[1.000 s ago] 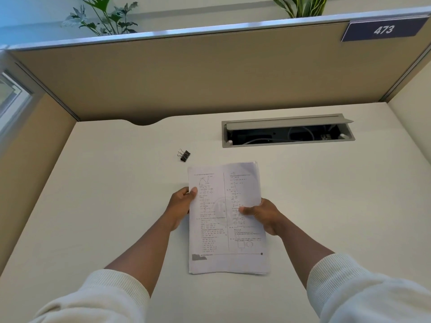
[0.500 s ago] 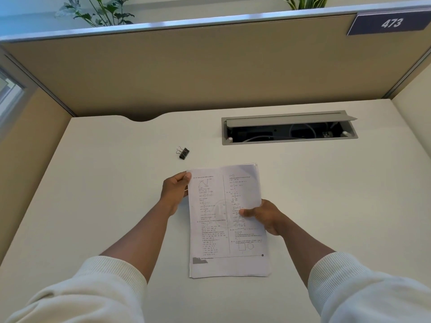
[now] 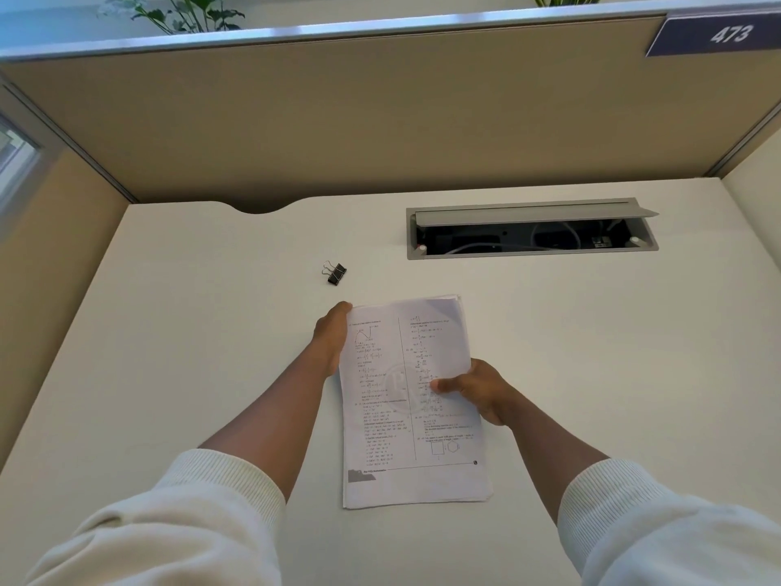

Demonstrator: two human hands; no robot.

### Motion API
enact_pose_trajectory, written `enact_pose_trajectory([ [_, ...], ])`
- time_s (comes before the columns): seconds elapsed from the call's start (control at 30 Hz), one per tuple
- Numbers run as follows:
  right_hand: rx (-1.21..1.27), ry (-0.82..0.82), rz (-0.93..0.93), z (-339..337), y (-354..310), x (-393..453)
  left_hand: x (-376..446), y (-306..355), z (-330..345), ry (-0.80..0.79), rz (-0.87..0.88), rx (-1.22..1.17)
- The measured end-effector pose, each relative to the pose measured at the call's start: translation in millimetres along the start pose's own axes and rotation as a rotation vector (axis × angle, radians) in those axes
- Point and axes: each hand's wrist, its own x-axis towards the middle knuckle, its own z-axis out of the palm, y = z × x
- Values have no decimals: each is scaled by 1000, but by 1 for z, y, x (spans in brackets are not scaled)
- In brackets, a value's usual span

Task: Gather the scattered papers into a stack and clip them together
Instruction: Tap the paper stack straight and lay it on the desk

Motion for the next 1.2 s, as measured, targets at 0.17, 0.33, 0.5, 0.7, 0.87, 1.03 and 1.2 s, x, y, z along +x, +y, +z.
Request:
enact_pose_trajectory([
  [0.17,13,6,3,1,1,0,5,3,0,48,-21,4],
  [0.33,13,9,8,1,3,0,5,5,0,100,-47,-34],
  [0.5,20,4,25,0,5,2,5,6,-1,102,-56,-59],
  [0.7,79,26,37,-4,6,1,15,-8,-8,-75,2,-56],
  [0.87,118,50,51,-9,9,3,25,-22,-15,-171,128,-102],
  [1.03,126,61,58,-9,10,3,27,-26,-19,-90,199,-104],
  [1.2,122,89,65,-8,11,6,30,-23,-20,-24,208,-90],
])
